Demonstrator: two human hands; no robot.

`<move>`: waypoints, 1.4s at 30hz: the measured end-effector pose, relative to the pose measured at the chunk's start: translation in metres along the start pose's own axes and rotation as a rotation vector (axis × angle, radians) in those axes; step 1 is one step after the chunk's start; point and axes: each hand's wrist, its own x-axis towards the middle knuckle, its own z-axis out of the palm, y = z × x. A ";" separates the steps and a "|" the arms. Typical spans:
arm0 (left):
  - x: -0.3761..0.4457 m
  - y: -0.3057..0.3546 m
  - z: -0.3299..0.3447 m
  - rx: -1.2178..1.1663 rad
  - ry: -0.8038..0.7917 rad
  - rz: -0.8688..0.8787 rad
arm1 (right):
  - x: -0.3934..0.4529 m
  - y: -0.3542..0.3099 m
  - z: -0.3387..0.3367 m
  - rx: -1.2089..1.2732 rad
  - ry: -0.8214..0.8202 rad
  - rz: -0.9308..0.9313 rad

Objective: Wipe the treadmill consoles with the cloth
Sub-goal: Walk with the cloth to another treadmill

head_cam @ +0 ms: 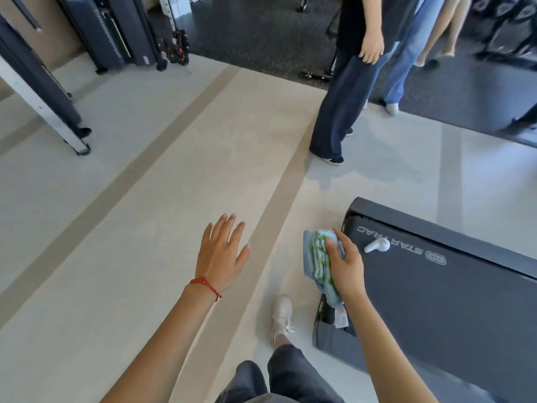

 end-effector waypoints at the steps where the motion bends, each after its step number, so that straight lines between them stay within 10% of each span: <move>1: 0.020 0.002 0.004 -0.010 -0.001 0.024 | 0.014 -0.001 -0.002 0.011 0.020 0.015; 42: 0.694 0.094 0.165 -0.099 -0.168 0.603 | 0.556 -0.108 -0.070 0.200 0.547 0.266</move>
